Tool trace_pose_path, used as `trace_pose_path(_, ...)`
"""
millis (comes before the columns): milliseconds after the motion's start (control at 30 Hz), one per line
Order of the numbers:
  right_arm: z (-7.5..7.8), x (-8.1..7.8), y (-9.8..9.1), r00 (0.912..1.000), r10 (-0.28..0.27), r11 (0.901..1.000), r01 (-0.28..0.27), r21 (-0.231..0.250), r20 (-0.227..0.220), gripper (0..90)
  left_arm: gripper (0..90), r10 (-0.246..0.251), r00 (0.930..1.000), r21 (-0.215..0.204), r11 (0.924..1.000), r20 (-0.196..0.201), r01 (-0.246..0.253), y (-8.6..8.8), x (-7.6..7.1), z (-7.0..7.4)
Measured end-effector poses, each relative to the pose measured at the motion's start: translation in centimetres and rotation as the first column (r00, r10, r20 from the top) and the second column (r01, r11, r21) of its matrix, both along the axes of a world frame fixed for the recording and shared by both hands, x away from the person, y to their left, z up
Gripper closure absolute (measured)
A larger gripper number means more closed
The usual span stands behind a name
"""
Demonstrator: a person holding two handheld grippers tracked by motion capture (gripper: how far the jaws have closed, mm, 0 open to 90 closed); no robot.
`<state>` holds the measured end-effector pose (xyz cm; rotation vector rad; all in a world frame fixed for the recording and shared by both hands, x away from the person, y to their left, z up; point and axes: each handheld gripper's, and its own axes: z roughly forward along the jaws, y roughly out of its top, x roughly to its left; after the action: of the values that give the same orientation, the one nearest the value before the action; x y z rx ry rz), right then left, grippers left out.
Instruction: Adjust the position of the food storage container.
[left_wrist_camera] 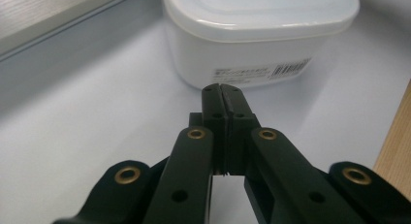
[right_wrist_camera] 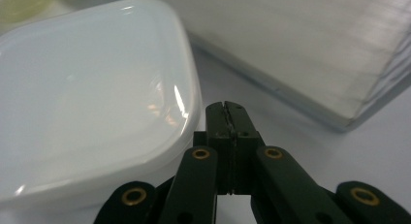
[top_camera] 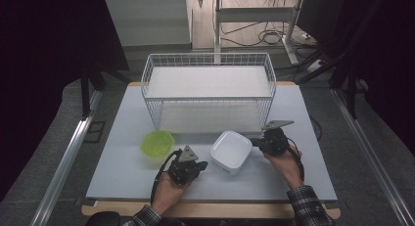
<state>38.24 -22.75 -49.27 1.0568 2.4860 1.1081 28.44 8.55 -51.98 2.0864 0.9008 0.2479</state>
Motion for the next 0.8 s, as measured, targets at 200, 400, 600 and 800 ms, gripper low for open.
trace_pose_path(200, -0.3, -2.3, 1.1, 0.9969, 0.071, 0.9974, -0.071, -0.014, -0.035, 89.4, 90.0, 0.047, 0.9988, 0.002, 0.9989, -0.017, -0.047, 0.6, 0.4, -0.2)
trace_pose_path(400, -0.4, -3.5, 3.0, 0.991, 0.128, 0.9915, -0.128, -0.02, -0.042, 89.4, 90.0, 0.112, 0.993, 0.003, 0.9938, -0.038, -0.112, 1.7, 1.1, -0.5)
trace_pose_path(600, -0.5, -4.1, 4.1, 0.9886, 0.146, 0.9885, -0.147, -0.034, -0.037, 89.5, 90.0, 0.142, 0.9892, 0.017, 0.9898, -0.035, -0.142, 2.3, 1.3, -0.5)
trace_pose_path(800, -0.5, -5.2, 4.4, 0.9904, 0.129, 0.9911, -0.13, -0.028, -0.05, 89.4, 90.0, 0.144, 0.9887, 0.019, 0.9894, -0.042, -0.144, 2.4, 0.9, -0.4)
